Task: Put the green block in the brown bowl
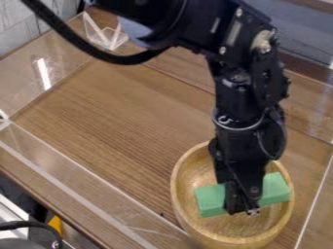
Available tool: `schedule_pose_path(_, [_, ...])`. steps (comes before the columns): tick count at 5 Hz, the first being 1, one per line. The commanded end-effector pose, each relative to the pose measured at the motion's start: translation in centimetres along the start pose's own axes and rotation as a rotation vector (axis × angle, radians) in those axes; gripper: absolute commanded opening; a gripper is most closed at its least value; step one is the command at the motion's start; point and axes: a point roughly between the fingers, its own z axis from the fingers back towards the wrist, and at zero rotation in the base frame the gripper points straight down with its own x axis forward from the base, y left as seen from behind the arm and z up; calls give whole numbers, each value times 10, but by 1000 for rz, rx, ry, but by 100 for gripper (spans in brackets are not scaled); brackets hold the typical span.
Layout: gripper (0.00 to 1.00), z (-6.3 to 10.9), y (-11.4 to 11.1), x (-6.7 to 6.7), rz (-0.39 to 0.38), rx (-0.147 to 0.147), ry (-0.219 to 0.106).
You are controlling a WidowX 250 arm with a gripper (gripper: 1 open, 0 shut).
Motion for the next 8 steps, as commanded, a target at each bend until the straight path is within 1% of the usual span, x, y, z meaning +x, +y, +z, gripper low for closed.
schedule_pose_path(1, [0,4,4,3,14,11,-25])
schedule_pose_path(8, [0,-2,10,-1,89,-1,-21])
